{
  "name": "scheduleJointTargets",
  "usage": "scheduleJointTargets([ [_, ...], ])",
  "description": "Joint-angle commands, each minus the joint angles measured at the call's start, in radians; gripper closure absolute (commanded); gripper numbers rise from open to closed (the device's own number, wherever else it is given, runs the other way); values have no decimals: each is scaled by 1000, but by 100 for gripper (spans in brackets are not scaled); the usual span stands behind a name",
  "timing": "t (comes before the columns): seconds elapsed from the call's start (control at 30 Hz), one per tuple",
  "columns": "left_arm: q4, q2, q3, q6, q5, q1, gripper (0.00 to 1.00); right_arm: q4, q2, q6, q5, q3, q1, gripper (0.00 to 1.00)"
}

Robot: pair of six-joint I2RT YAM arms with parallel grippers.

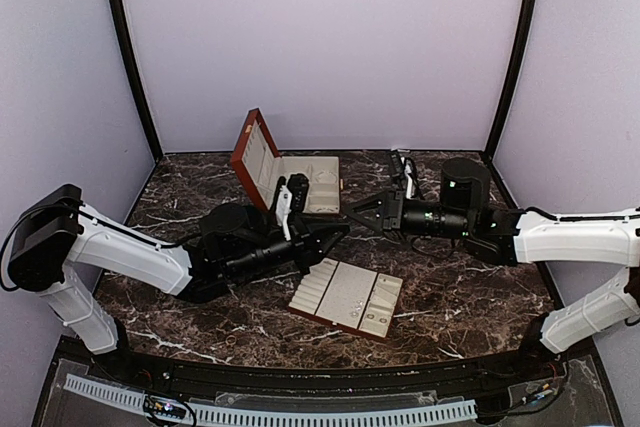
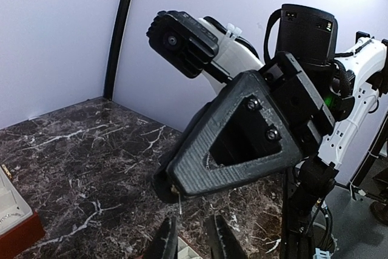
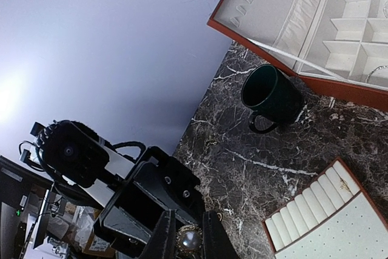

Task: Organize the mixed jewelry
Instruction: Pass from the left arm to the right, then insert the earring into the earring holder.

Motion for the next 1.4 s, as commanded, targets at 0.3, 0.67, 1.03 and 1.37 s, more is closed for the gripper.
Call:
scheduleJointTargets([
  [0.3, -198, -173, -76, -87, 2, 30, 58, -244, -21, -247, 114, 34, -2, 100],
  [0.67, -996, -234, 245, -19, 268, 289, 51, -492, 14, -351, 239, 13, 143, 100],
  [1.03, -1108, -147, 392, 1, 384, 626, 45, -464, 102, -316, 379, -23, 269, 100],
  [1.37, -1114, -259, 337, 103, 250, 666, 43, -496, 225, -314, 465, 22, 361, 100],
])
